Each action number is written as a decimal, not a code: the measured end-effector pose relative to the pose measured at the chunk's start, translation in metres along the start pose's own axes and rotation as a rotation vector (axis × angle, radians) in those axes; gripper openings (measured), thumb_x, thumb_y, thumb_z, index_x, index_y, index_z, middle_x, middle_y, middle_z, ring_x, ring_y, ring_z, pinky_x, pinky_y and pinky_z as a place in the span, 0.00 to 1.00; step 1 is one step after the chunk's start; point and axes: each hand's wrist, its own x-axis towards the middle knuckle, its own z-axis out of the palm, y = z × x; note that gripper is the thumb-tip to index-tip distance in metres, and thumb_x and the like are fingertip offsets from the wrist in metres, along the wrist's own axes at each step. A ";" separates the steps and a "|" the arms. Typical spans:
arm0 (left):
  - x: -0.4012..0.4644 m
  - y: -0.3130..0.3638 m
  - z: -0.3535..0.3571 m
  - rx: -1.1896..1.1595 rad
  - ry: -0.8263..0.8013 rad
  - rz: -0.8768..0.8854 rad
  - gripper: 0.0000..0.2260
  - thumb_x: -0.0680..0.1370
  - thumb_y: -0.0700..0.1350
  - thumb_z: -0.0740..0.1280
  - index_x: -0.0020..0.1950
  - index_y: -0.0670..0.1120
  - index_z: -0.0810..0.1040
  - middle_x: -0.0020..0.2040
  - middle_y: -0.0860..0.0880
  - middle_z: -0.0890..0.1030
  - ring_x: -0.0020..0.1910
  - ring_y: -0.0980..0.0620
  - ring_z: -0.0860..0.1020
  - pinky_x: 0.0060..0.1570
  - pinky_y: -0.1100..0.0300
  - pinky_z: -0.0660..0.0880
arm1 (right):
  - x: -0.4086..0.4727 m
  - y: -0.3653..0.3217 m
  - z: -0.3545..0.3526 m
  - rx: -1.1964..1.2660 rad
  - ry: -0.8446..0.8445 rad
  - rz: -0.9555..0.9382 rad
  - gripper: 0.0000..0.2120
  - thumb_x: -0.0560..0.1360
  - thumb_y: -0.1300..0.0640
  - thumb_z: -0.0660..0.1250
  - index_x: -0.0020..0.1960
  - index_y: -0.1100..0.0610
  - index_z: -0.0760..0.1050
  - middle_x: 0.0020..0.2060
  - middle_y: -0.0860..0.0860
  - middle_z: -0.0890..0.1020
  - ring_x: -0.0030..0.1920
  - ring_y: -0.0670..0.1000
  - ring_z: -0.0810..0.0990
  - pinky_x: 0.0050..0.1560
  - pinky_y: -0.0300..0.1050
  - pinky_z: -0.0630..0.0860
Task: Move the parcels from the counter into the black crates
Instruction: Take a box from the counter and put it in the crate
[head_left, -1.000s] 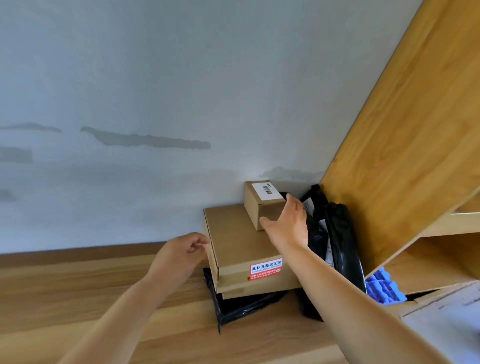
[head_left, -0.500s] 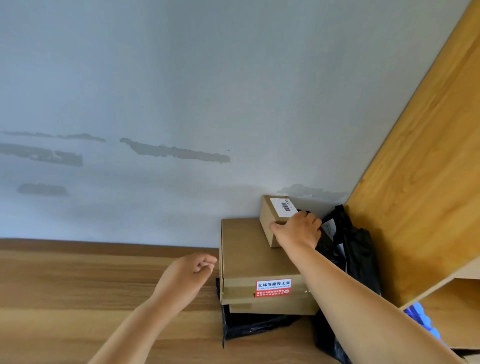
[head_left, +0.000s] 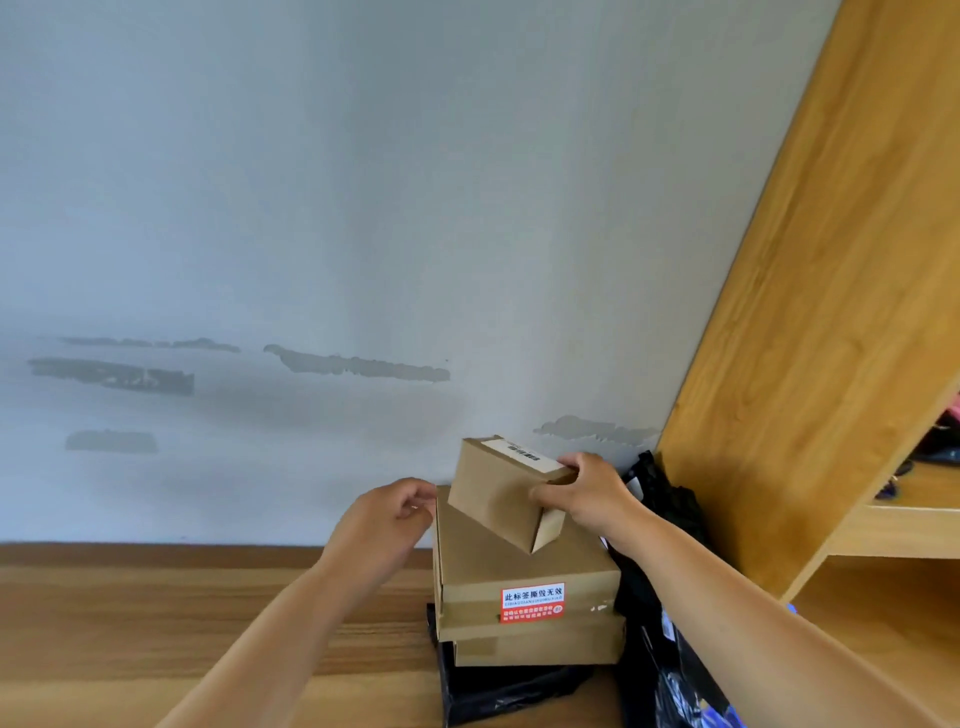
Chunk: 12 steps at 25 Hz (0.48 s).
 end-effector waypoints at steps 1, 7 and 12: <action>0.001 0.005 -0.004 0.002 0.027 0.019 0.09 0.79 0.46 0.64 0.56 0.58 0.75 0.55 0.61 0.79 0.54 0.60 0.77 0.54 0.59 0.74 | -0.006 -0.006 -0.005 0.034 -0.031 -0.020 0.29 0.64 0.51 0.76 0.63 0.54 0.73 0.51 0.49 0.79 0.52 0.49 0.78 0.52 0.44 0.76; 0.004 0.037 -0.029 -0.249 0.118 0.023 0.13 0.80 0.56 0.58 0.60 0.53 0.75 0.55 0.56 0.78 0.58 0.54 0.76 0.59 0.52 0.74 | -0.038 -0.049 -0.026 0.047 -0.055 -0.302 0.34 0.66 0.55 0.77 0.69 0.53 0.68 0.58 0.48 0.74 0.57 0.47 0.75 0.58 0.43 0.75; -0.001 0.051 -0.050 -0.419 0.038 -0.100 0.17 0.79 0.62 0.55 0.60 0.54 0.74 0.55 0.53 0.77 0.55 0.52 0.77 0.53 0.52 0.78 | -0.050 -0.069 -0.025 -0.106 -0.005 -0.535 0.37 0.65 0.58 0.78 0.70 0.53 0.66 0.59 0.46 0.70 0.61 0.46 0.70 0.57 0.35 0.73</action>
